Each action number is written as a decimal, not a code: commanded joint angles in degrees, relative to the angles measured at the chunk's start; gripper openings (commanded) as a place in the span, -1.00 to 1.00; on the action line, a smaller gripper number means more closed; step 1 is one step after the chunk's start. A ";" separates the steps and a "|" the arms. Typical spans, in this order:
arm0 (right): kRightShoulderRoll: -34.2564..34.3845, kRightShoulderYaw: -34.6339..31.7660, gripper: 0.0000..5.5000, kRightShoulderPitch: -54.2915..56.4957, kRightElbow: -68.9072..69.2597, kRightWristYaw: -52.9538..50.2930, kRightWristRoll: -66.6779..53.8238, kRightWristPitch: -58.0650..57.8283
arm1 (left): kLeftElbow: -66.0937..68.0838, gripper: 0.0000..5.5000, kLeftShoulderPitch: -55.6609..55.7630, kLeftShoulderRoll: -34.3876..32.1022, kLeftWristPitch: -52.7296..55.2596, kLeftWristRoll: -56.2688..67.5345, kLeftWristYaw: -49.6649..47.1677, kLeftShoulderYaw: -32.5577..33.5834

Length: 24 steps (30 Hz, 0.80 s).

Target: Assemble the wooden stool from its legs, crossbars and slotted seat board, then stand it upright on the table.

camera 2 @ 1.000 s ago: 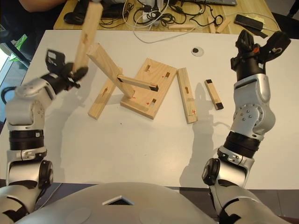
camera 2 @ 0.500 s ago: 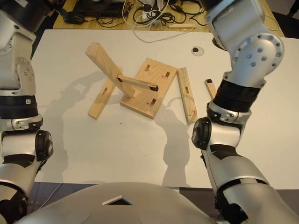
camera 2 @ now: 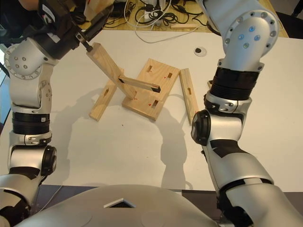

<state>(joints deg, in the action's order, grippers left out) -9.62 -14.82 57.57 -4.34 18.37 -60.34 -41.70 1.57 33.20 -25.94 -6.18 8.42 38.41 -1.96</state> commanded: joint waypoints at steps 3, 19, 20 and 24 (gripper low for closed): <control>-1.09 -1.12 -0.40 -0.18 0.44 0.29 -1.28 -2.26 | 2.32 -0.25 0.57 -0.79 -1.56 -1.21 -0.51 0.92; 1.17 -3.57 -0.63 -2.42 3.56 -1.24 -2.91 -1.58 | 1.77 0.03 0.86 0.19 -3.70 -3.25 -2.01 0.16; 1.30 -3.95 -0.63 -2.44 3.62 -1.59 -2.57 -0.65 | 1.71 0.09 0.82 0.30 -4.02 -3.51 -2.47 0.16; 0.21 -6.58 -0.63 -2.43 3.24 -3.37 -1.63 3.21 | 3.92 0.27 -0.02 -1.05 -7.58 -6.50 -4.46 0.49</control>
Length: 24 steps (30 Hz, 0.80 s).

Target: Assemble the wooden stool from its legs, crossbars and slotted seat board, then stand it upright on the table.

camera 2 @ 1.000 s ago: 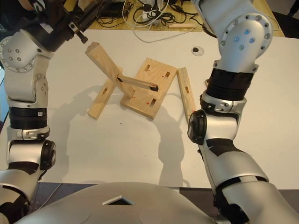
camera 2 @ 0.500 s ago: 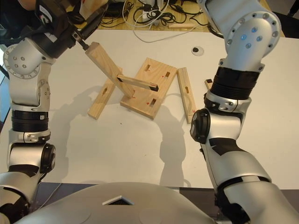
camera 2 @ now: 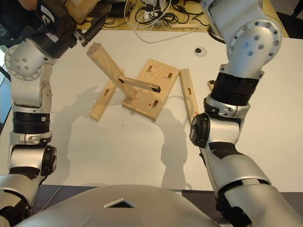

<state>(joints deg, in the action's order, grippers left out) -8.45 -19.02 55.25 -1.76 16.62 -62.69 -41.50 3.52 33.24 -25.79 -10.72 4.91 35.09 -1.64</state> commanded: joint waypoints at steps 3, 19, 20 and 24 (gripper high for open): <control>-4.35 -4.95 -0.63 -1.08 1.38 -2.95 1.68 4.51 | 7.33 0.42 -0.02 -4.65 -5.50 -6.61 -5.50 3.52; -15.19 -9.61 -0.63 -22.96 5.89 -6.58 11.02 4.60 | -0.27 0.53 -14.87 1.42 14.64 -2.70 1.26 -5.56; -15.38 -9.71 -0.63 -23.82 5.62 -6.42 11.31 4.68 | -1.34 0.53 -15.21 1.61 15.07 -1.84 1.98 -5.59; -15.48 -10.57 -0.63 -28.88 5.19 -6.32 10.73 3.17 | -5.67 0.53 -17.42 1.49 17.76 0.43 4.94 -7.09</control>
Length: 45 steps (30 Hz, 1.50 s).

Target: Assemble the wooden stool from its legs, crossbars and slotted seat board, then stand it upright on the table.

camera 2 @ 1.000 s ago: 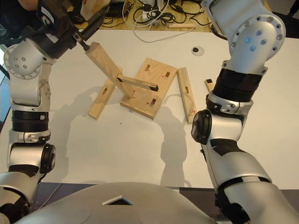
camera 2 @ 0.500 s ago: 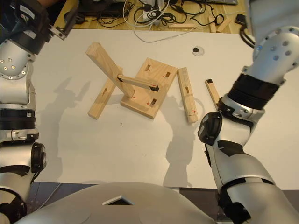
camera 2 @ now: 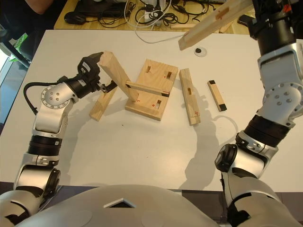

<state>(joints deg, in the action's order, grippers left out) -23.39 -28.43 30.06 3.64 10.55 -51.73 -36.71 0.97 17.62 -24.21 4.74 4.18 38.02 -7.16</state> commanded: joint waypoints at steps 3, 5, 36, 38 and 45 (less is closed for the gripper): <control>0.15 -1.98 -0.63 -8.13 3.15 -0.63 -4.64 -5.75 | -5.74 0.53 -3.41 -0.28 4.31 2.35 3.01 -2.19; 0.32 -2.57 -0.63 -11.28 5.04 -0.46 -7.60 -8.45 | -8.29 0.53 -4.85 -0.20 6.11 3.07 3.44 -2.88; 0.25 -0.19 -0.63 -19.58 6.36 0.31 -11.59 -10.99 | 2.55 0.53 -4.66 18.32 10.42 17.46 -24.51 21.10; 0.20 -0.18 -0.63 -19.88 6.47 0.39 -11.78 -11.00 | 2.31 0.53 -5.15 18.49 10.04 17.57 -24.37 21.07; 0.11 0.69 -0.63 -21.13 6.76 0.92 -11.27 -10.70 | 2.32 0.53 -5.77 18.73 9.73 17.97 -24.39 20.88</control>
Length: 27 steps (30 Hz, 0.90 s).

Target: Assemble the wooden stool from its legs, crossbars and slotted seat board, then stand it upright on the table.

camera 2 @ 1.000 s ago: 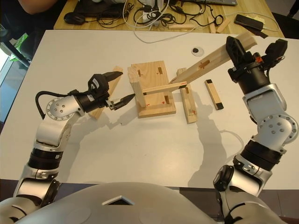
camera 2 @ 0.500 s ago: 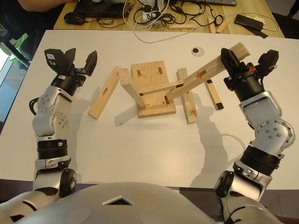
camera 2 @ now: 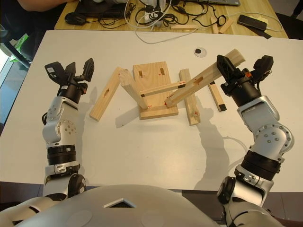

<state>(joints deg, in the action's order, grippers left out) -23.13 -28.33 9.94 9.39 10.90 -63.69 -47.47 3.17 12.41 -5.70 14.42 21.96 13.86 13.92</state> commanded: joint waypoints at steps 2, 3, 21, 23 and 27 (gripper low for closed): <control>-0.20 0.78 -0.63 -1.30 0.95 0.79 0.90 0.22 | 0.09 0.53 -0.57 0.27 0.09 0.32 -0.33 -0.16; -0.20 0.83 -0.63 -1.35 0.97 0.81 0.90 0.27 | 0.03 0.53 -0.58 0.32 0.11 0.38 -0.40 -0.12; -0.36 2.46 -0.63 -1.80 0.25 2.09 4.33 3.08 | 3.09 0.53 1.00 0.33 -1.18 0.48 -0.28 0.63; -0.75 2.30 -0.63 -1.10 -0.80 1.88 6.12 4.82 | 3.30 0.53 1.10 0.32 -1.41 0.44 -0.30 0.70; -1.81 1.97 -0.63 -0.08 -2.60 2.02 8.63 6.87 | 3.47 0.53 1.13 0.37 -1.81 0.43 -0.44 0.72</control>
<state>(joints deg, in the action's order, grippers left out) -23.61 -26.18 9.60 7.91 13.78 -57.54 -40.72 6.01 12.86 -5.41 12.77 22.10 13.78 14.55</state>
